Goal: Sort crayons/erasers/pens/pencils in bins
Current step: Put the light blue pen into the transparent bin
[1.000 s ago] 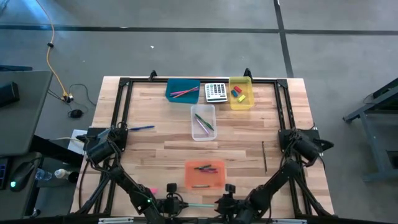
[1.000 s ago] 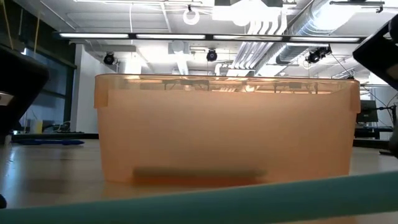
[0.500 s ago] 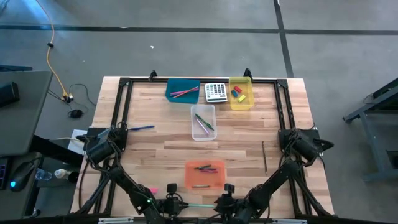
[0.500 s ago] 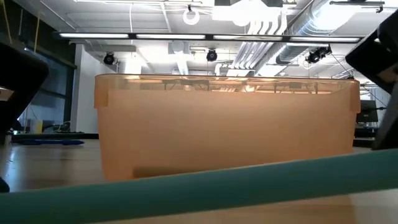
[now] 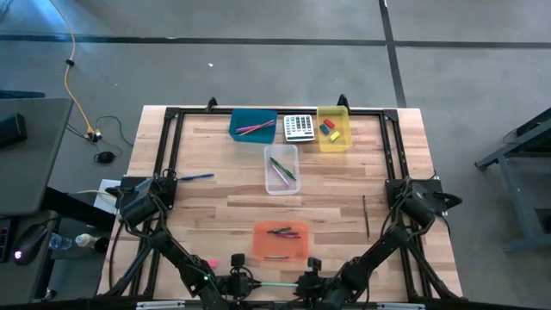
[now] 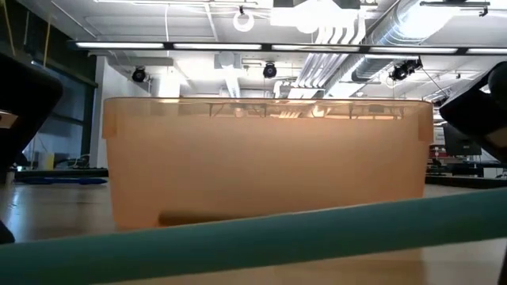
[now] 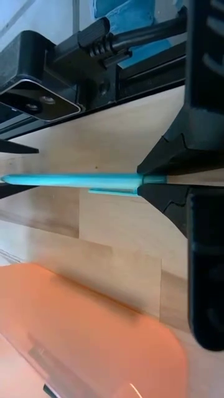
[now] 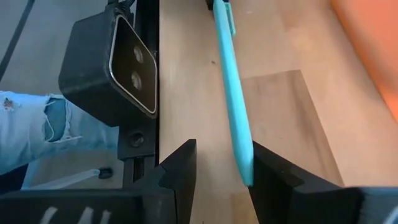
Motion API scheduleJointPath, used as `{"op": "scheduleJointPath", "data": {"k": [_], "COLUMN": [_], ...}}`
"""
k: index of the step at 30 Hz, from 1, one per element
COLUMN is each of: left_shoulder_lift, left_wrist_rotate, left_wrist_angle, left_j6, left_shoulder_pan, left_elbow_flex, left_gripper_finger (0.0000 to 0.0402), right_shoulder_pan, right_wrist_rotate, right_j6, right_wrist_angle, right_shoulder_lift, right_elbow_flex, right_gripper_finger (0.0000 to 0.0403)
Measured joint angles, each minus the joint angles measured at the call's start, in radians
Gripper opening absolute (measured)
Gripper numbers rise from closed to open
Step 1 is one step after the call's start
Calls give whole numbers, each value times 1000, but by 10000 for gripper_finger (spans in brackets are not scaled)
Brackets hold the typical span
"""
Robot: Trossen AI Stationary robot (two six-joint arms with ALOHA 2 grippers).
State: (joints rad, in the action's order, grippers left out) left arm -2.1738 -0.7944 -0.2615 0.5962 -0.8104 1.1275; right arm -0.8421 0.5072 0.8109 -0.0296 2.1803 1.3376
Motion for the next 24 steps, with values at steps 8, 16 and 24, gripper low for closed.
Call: {"op": "scheduleJointPath", "data": {"k": [8,16,24], "left_shoulder_lift": [1,1,1], "left_wrist_rotate": [23,28,35], "left_wrist_angle": [0,-28,-29], "left_j6": [2,-6,-6], "left_shoulder_pan": [0,0,0], "left_elbow_flex": [0,1,1], "left_gripper_finger": [0,0,0], "right_shoulder_pan": [0,0,0], "right_wrist_rotate": [3,4,-6], "right_j6": [17,45,45], "right_wrist_angle": [3,3,4], "right_shoulder_lift": [-2,-2,-2], "right_elbow_flex": [2,3,3], "right_gripper_finger": [118,84,9]}}
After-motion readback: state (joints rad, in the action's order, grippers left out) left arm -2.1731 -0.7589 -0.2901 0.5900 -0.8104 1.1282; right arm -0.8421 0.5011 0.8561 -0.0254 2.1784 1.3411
